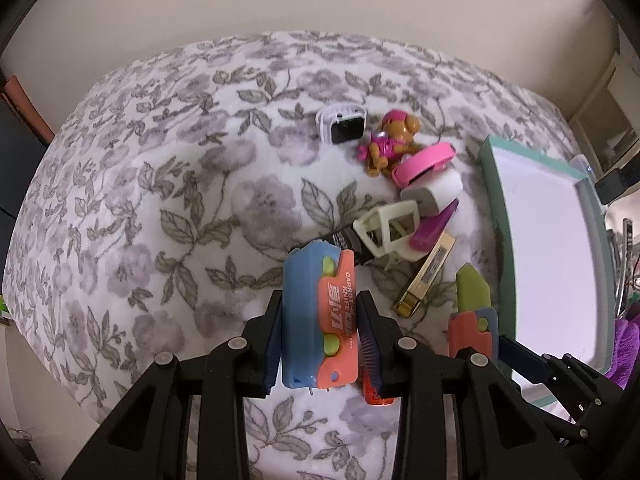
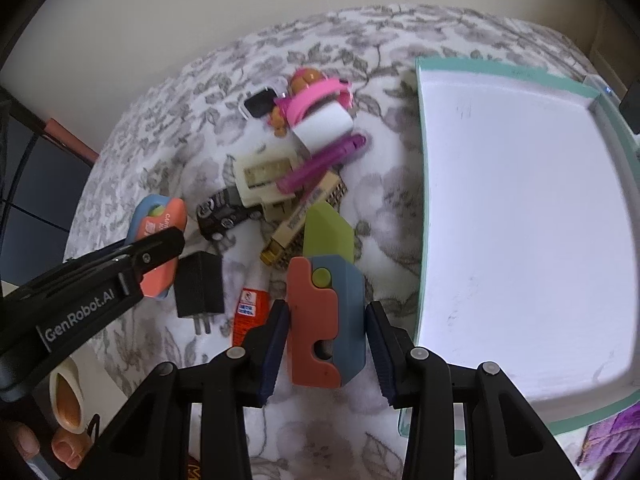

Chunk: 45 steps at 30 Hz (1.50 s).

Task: Organize rigid objects
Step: 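Carry both toy knives into the tray and open both tools to release them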

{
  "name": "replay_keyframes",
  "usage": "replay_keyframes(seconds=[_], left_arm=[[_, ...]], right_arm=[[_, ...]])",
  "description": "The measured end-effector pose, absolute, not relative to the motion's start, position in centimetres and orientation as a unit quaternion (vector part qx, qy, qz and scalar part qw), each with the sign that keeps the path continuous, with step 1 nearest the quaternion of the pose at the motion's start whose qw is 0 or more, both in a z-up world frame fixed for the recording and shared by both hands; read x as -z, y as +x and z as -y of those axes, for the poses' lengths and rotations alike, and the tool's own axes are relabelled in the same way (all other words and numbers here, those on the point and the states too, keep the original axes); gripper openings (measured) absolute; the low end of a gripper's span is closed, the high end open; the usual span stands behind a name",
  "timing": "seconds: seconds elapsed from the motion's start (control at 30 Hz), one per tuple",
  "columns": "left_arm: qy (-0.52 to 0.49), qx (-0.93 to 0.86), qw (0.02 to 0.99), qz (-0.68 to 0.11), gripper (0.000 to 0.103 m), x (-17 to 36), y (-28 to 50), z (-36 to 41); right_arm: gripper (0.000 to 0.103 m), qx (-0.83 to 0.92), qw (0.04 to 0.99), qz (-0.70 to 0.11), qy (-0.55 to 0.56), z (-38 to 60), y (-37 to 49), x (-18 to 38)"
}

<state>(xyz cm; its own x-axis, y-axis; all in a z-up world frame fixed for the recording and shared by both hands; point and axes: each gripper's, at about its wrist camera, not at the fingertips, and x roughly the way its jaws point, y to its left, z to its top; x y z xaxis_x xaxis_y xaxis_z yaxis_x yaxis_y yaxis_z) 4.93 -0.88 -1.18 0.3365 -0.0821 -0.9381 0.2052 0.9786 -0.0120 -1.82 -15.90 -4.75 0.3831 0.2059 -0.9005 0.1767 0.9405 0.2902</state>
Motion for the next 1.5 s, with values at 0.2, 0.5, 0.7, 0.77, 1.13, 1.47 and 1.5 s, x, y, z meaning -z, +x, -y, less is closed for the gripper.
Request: replay_keyframes(seconds=[0.2,0.5,0.7,0.77,1.13,1.47,1.5], left_arm=[[0.045,0.096,0.817,-0.566,0.037,0.4,5.3,1.1],[0.047,0.148,0.811,-0.563,0.037,-1.0,5.6,5.7],[0.048,0.187,0.8,-0.568,0.037,-1.0,5.8,9.7],[0.051,0.2,0.796,-0.57,0.037,-0.8,5.8,11.1],[0.066,0.256,0.781,-0.566,0.037,0.1,6.0,18.4],[0.05,0.26,0.773,-0.577,0.037,3.3,8.0,21.2],[0.05,0.26,0.772,-0.578,0.037,3.6,8.2,21.3]], right_arm=[[0.042,-0.006,0.821,-0.543,0.175,16.5,-1.5,3.8],[0.042,0.046,0.832,-0.518,0.193,21.3,-1.3,2.6],[0.042,0.09,0.837,-0.501,0.202,25.3,-1.7,2.2],[0.042,0.108,0.837,-0.495,0.206,26.8,-1.8,2.1],[0.042,0.166,0.834,-0.475,0.227,32.8,-2.0,2.3],[0.042,0.186,0.821,-0.484,0.24,35.8,-1.2,4.3],[0.042,0.189,0.82,-0.485,0.239,36.0,-1.1,4.5]])
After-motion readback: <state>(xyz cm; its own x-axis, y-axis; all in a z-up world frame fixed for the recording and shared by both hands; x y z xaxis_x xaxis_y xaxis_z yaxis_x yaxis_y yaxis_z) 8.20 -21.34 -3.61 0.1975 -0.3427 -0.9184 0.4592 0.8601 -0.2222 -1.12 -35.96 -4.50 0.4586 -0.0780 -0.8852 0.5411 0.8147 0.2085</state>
